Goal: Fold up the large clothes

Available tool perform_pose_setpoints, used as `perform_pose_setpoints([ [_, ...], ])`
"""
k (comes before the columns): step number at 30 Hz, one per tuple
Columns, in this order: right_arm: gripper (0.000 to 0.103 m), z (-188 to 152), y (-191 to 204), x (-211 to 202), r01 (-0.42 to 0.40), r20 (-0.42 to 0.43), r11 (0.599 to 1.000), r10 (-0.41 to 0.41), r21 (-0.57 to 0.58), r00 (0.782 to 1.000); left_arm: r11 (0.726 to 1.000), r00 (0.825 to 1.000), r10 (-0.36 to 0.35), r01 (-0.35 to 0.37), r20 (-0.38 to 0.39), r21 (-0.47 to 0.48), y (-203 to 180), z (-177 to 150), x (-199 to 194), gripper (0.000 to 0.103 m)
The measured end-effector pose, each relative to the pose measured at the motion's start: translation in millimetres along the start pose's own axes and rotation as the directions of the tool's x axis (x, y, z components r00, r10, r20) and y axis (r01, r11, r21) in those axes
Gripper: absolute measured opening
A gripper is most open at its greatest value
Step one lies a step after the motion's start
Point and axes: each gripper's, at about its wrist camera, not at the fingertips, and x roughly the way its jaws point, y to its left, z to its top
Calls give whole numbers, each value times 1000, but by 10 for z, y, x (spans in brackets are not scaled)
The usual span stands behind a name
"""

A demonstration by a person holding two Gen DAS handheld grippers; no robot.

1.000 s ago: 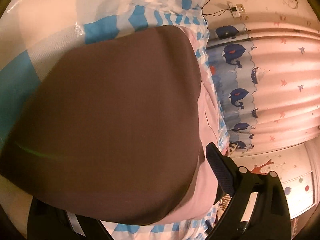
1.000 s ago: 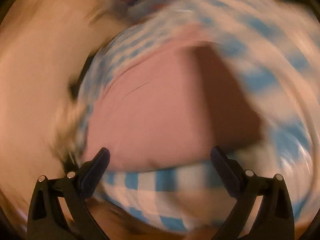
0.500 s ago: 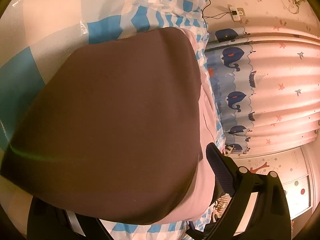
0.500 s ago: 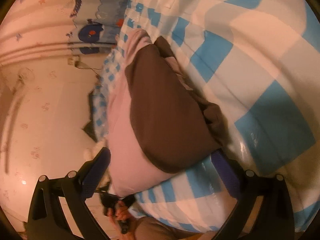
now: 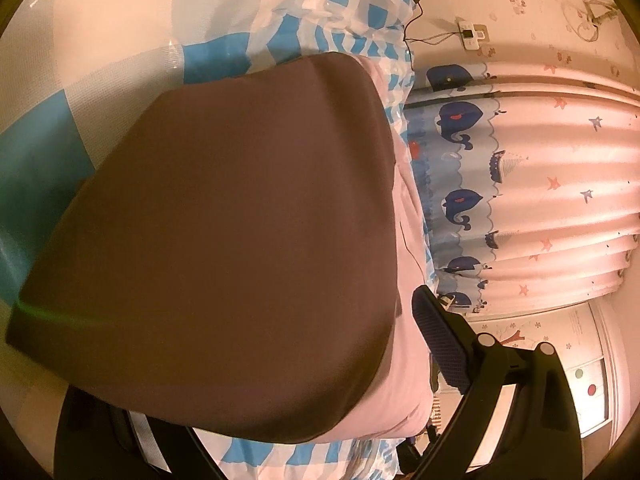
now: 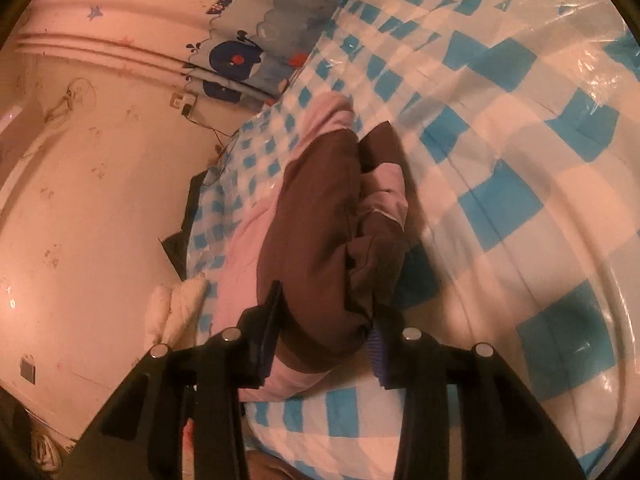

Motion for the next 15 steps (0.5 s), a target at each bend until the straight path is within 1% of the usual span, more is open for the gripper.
perform_pose_setpoints([
  [1, 44, 0, -130, 33, 7, -15, 999, -6, 46, 1000, 1000, 1000, 4, -4, 0, 0, -7, -6, 6, 89],
  [2, 51, -14, -309, 81, 21, -34, 993, -17, 115, 999, 1000, 1000, 10, -10, 0, 3, -20, -14, 12, 89],
  [3, 56, -41, -520, 112, 32, -43, 980, -24, 197, 999, 1000, 1000, 14, -14, -1, 6, -24, -23, 9, 89],
  [4, 61, -65, -621, 128, 22, -40, 972, -13, 233, 999, 1000, 1000, 20, -19, -2, 10, -33, -30, 12, 89],
  [7, 60, -77, -668, 187, -25, -26, 972, 32, 234, 999, 1000, 1000, 28, -28, -7, 10, -33, -29, 24, 89],
  [9, 54, -22, -551, 237, -31, -30, 982, 38, 187, 999, 999, 999, 36, -36, -6, 11, -37, -33, 35, 89],
  [10, 43, 19, -482, 234, -35, -24, 987, 39, 158, 999, 999, 999, 41, -41, -5, 16, -48, -39, 41, 89],
  [11, 37, 58, -358, 197, -43, -13, 993, 44, 108, 999, 999, 999, 45, -45, -4, 22, -61, -45, 44, 89],
  [12, 36, 53, -252, 162, -42, -6, 997, 43, 69, 999, 999, 999, 47, -47, -2, 24, -66, -45, 47, 89],
  [14, 33, 3, 65, 20, -38, 13, 998, 39, -59, 999, 999, 999, 43, -44, 4, 22, -65, -46, 42, 89],
  [15, 32, -43, 155, -39, -43, 19, 995, 45, -92, 999, 999, 999, 43, -43, 8, 19, -61, -43, 36, 89],
])
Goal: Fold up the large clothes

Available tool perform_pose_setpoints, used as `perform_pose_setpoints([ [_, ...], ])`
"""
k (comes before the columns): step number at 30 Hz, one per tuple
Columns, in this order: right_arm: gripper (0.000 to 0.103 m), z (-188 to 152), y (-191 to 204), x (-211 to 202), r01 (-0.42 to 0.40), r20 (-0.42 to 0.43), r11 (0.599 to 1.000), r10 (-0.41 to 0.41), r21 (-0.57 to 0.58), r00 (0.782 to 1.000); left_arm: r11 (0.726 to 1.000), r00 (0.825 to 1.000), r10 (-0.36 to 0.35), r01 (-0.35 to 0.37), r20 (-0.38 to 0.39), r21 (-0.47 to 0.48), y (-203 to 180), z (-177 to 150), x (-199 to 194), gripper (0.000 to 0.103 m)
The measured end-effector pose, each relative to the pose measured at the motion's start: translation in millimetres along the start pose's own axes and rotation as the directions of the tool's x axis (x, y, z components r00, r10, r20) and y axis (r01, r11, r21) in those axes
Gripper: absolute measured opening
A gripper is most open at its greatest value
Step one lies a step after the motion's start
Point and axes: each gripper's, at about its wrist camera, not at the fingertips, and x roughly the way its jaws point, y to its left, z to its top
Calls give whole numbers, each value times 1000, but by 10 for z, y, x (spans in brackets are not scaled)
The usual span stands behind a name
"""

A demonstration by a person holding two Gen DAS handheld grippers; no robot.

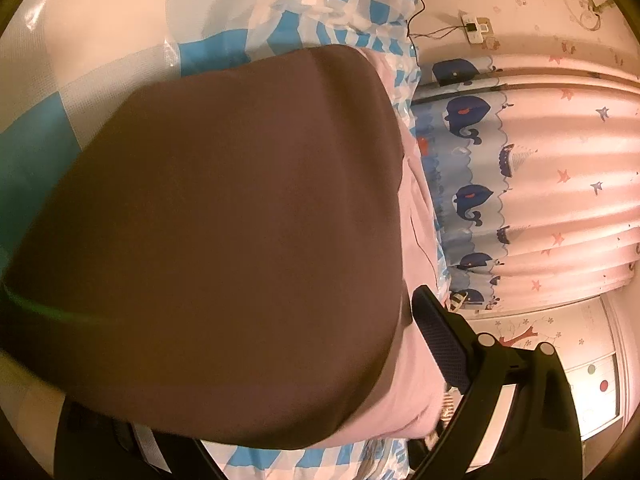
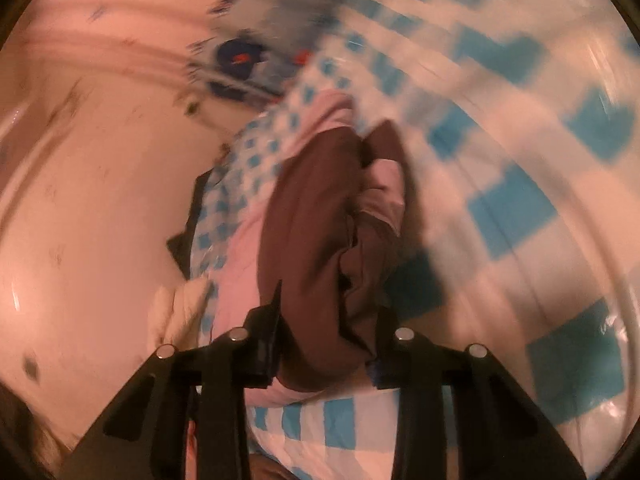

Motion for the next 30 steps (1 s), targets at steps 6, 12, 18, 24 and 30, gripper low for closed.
perform_pose_setpoints([
  [6, 32, -272, -438, -23, 53, -42, 996, -50, 77, 998, 1000, 1000, 12, -12, 16, -25, 50, 22, 3, 69],
  [12, 46, -270, -477, -353, 183, 92, 976, -194, 114, 977, 1000, 1000, 10, -10, 7, 5, 12, 18, 43, 57],
  [18, 62, -80, 1010, -328, 409, 379, 844, -273, -347, 884, 1000, 1000, -1, 1, 17, 9, 6, 27, 48, 55],
  [24, 62, -586, 1901, 1370, 355, 177, 507, -365, -786, 914, 1000, 1000, -3, 3, 17, 10, -5, 33, 44, 55],
  [30, 64, -954, 1312, 2377, 328, 29, 414, -585, -849, 811, 999, 1000, 4, -4, 10, 43, -55, 34, 56, 55],
])
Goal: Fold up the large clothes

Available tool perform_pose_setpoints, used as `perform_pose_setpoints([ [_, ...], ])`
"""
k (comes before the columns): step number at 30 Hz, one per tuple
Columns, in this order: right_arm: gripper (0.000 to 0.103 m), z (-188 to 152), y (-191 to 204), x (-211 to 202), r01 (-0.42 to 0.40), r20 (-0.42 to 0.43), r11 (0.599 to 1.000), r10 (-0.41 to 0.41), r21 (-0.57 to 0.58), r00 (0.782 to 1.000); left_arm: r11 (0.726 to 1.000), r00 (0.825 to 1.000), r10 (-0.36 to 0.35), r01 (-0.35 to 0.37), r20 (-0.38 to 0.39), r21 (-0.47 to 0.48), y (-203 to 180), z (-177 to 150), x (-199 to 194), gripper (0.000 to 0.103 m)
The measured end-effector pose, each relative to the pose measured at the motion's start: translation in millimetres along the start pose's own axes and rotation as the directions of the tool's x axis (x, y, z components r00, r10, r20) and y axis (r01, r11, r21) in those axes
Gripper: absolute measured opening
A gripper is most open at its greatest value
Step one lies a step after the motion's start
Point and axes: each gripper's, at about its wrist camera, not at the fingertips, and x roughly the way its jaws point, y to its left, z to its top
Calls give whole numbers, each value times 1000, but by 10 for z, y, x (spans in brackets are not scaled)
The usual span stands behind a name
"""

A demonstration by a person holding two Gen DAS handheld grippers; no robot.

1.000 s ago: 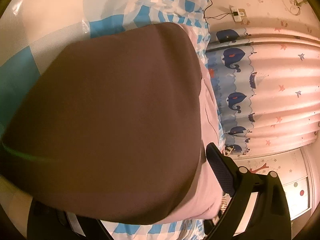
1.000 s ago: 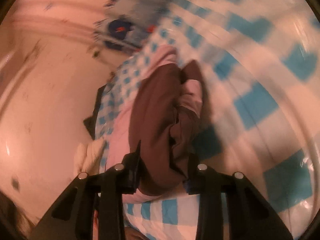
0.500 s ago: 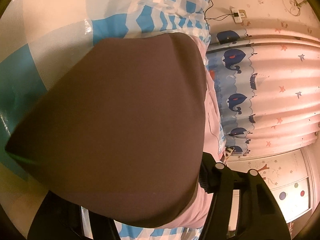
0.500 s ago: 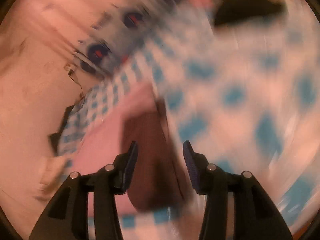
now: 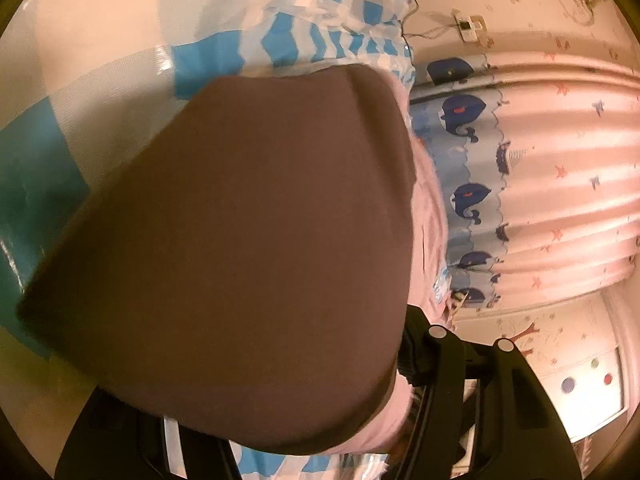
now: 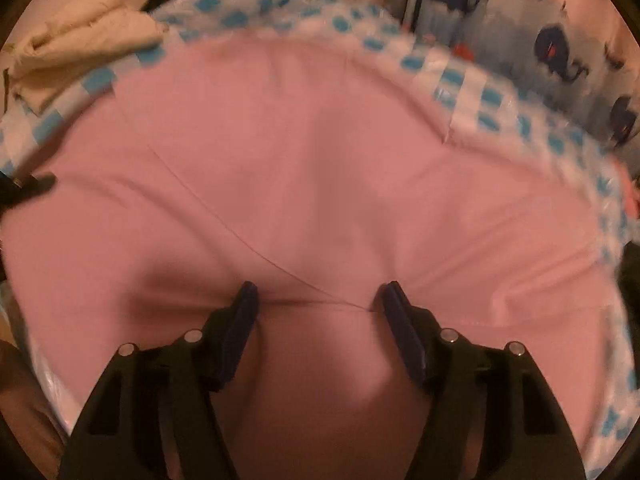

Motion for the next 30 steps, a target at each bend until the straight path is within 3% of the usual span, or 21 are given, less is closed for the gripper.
perform_pose_setpoints([
  [2, 64, 49, -22, -134, -5, -4, 1000, 5, 26, 1000, 1000, 1000, 15, -15, 7, 19, -39, 1, 7, 55],
  [4, 64, 117, 52, -432, 15, 116, 1000, -16, 10, 993, 1000, 1000, 1, -1, 2, -4, -2, 27, 13, 55],
  [6, 67, 194, 117, -541, 38, 156, 999, -35, -17, 987, 1000, 1000, -5, 5, 4, -9, 1, 37, 15, 55],
  [10, 73, 226, 174, 63, 46, -26, 997, -48, -58, 999, 1000, 1000, -7, 7, 19, 17, -57, 21, 10, 53],
  [15, 74, 217, 171, 17, 48, -15, 998, -49, -26, 999, 995, 999, 21, -25, 39, 94, -176, -7, -6, 48],
  [18, 74, 198, 211, -266, 65, 96, 997, -62, -36, 993, 996, 999, 17, -21, 44, 92, -173, 1, -26, 46],
  [20, 75, 133, 256, 24, 57, 5, 996, -57, -66, 998, 989, 998, 23, -32, 64, 142, -269, -24, -51, 45],
  [26, 75, 138, 256, 110, 41, -16, 998, -41, -50, 999, 887, 987, 36, -104, 158, 449, -1024, -361, -97, 40],
  [30, 75, 85, 169, 72, -2, 2, 1000, 2, -1, 1000, 791, 983, 31, -135, 182, 597, -1547, -658, -49, 40],
])
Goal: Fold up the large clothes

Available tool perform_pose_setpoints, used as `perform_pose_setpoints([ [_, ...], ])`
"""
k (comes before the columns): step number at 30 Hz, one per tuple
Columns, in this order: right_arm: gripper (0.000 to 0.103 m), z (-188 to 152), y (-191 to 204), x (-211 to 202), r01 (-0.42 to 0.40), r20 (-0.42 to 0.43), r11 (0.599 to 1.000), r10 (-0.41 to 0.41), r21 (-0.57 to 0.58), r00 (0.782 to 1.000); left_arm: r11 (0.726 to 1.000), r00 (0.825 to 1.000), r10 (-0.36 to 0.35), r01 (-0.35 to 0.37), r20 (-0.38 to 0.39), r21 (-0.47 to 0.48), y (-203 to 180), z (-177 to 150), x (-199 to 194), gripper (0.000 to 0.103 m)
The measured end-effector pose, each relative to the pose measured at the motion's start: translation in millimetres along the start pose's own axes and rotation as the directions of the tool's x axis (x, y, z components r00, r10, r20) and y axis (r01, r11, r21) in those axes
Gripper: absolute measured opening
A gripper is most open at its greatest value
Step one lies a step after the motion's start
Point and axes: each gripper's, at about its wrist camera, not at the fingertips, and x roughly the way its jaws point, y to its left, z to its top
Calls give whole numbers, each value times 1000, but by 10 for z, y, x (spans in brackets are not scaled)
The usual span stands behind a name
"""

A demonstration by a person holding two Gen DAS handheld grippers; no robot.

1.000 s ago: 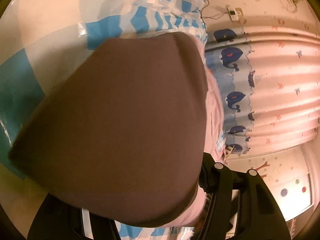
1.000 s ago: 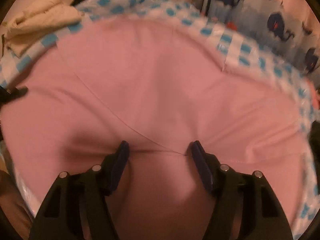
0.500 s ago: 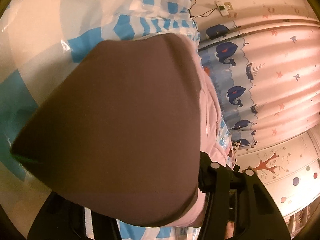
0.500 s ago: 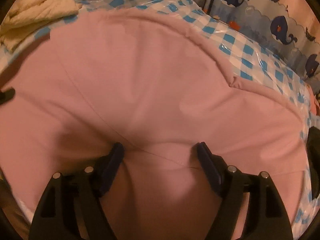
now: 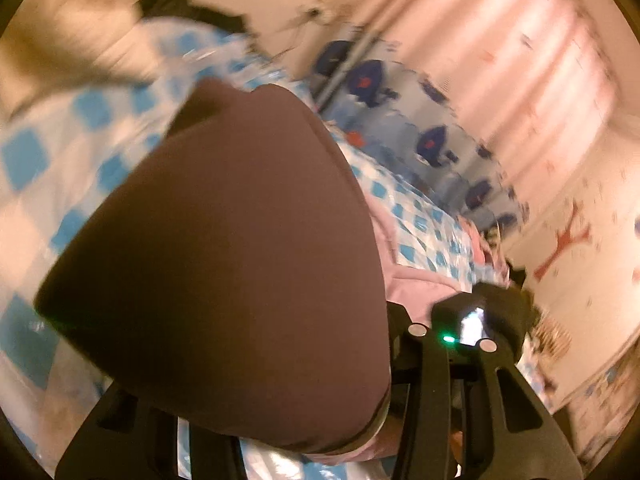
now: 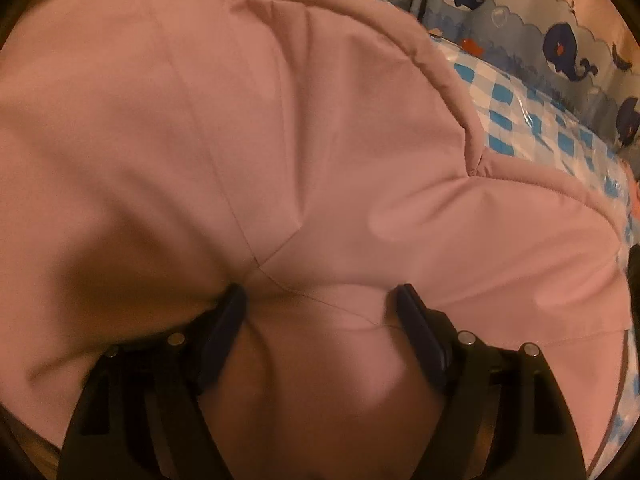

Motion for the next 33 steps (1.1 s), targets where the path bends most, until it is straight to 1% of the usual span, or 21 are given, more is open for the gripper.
perform_pose_setpoints([
  [3, 75, -26, -88, 5, -48, 19, 998, 47, 46, 999, 995, 1000, 2, -3, 3, 101, -362, 15, 14, 40],
  [5, 75, -42, -145, -20, -77, 31, 994, 75, 71, 997, 986, 1000, 7, -8, 6, 164, -602, 5, 26, 40],
  [9, 75, -68, -295, -45, -155, 51, 980, 150, 121, 987, 973, 1000, 12, -14, 8, 232, -928, 21, 72, 40],
  [11, 75, -49, -377, -83, -196, 32, 971, 194, 133, 981, 965, 1000, 15, -16, 8, 262, -1059, -11, 65, 40],
  [13, 75, -18, -492, -169, -245, -3, 959, 248, 145, 969, 959, 1000, 7, -10, 12, 283, -1130, 50, 85, 40],
  [14, 75, -7, -587, -250, -267, 15, 949, 269, 168, 963, 956, 1000, 6, -11, 17, 292, -1149, 22, 50, 40],
  [15, 75, 8, -749, -359, -291, 59, 933, 285, 210, 957, 955, 1000, 6, -12, 22, 297, -1177, 19, 38, 40],
  [16, 75, 32, -870, -417, -302, 82, 923, 290, 239, 953, 955, 1000, 6, -12, 23, 295, -1176, 27, 17, 40],
  [17, 79, 69, -979, -471, -293, 102, 920, 275, 259, 956, 956, 1000, 6, -12, 21, 292, -1171, 27, 5, 40],
  [18, 81, 156, -1094, -522, -226, 114, 940, 203, 256, 973, 956, 1000, 11, -17, 21, 292, -1143, 15, 9, 40],
  [19, 81, 223, -1152, -540, -180, 119, 952, 154, 249, 981, 956, 1000, 13, -19, 21, 293, -1134, 1, 16, 40],
  [21, 81, 439, -1235, -466, -96, 97, 970, 75, 224, 992, 956, 1000, 15, -21, 23, 294, -1098, -43, 13, 40],
  [23, 81, 723, -1252, -303, 15, 78, 983, -29, 183, 997, 956, 999, 13, -21, 30, 293, -1079, -54, -2, 40],
  [25, 82, 1033, -1402, 15, 37, 48, 985, -46, 170, 998, 954, 999, 11, -23, 39, 299, -1077, -62, -16, 40],
  [26, 82, 1165, -1381, 159, 58, 36, 987, -64, 148, 997, 952, 999, 12, -25, 43, 306, -1094, -80, -27, 40],
  [28, 83, 1414, -1228, 689, 107, -39, 992, -104, 65, 994, 942, 999, 13, -29, 52, 335, -1122, -111, -19, 40],
  [29, 91, 1443, -1191, 872, 115, -68, 993, -112, 39, 991, 935, 999, 16, -34, 51, 354, -1149, -147, -10, 40],
  [30, 94, 1438, -1071, 1078, 123, -108, 992, -122, 7, 987, 924, 999, 30, -45, 46, 379, -1179, -181, 24, 40],
  [31, 95, 1447, -1026, 1161, 107, -121, 994, -107, -2, 987, 912, 998, 46, -58, 38, 405, -1202, -210, 85, 40],
  [33, 95, 1442, -1089, 1122, 61, -127, 998, -57, 28, 990, 905, 999, 32, -46, 41, 423, -1232, -234, 116, 40],
])
